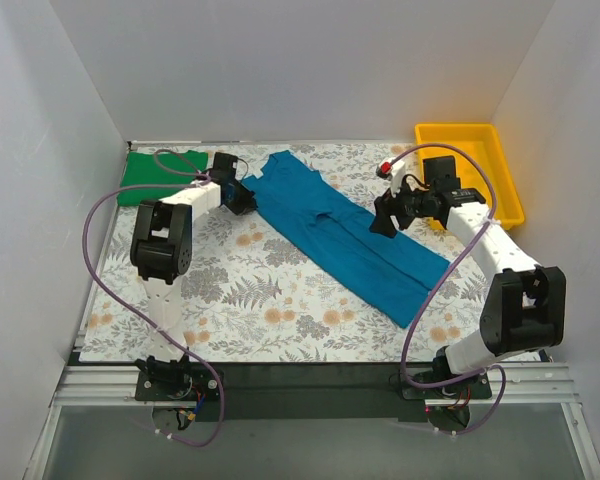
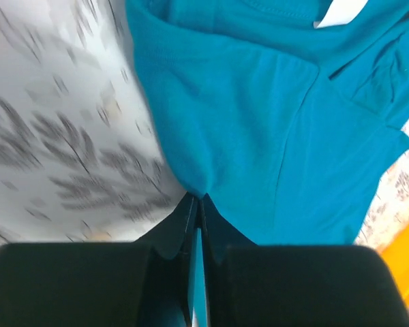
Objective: Fold and stack the t-shirts
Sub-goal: Fold the tshirt
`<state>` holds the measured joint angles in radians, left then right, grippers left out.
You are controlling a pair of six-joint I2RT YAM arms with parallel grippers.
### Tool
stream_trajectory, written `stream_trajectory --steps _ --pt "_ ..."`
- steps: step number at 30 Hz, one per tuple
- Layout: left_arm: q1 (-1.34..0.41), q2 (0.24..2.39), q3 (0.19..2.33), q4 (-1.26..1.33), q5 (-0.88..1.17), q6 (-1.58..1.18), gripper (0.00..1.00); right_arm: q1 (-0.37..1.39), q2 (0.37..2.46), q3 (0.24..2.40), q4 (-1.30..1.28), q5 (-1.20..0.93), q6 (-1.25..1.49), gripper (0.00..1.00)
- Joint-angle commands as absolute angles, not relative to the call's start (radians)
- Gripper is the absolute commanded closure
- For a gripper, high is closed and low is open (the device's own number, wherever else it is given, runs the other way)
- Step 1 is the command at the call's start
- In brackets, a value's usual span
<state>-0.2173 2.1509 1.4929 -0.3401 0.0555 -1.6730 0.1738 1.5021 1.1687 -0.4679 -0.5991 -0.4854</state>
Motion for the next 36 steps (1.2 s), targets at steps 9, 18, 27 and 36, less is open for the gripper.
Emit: stream_trajectory --steps 9,18,27,36 --pt "-0.057 2.199 1.706 -0.456 0.317 -1.23 0.53 0.483 1.456 1.031 -0.557 -0.434 -0.785 0.28" --pt "-0.054 1.63 1.234 -0.238 0.221 -1.184 0.41 0.845 1.56 0.908 -0.364 0.079 -0.64 0.29" --pt "-0.005 1.109 0.813 -0.23 0.187 -1.187 0.28 0.902 1.654 0.894 -0.34 0.158 -0.584 0.41" --pt "-0.003 0.83 0.704 -0.304 0.264 -1.23 0.27 1.051 1.677 0.902 -0.44 -0.073 -0.571 0.88"
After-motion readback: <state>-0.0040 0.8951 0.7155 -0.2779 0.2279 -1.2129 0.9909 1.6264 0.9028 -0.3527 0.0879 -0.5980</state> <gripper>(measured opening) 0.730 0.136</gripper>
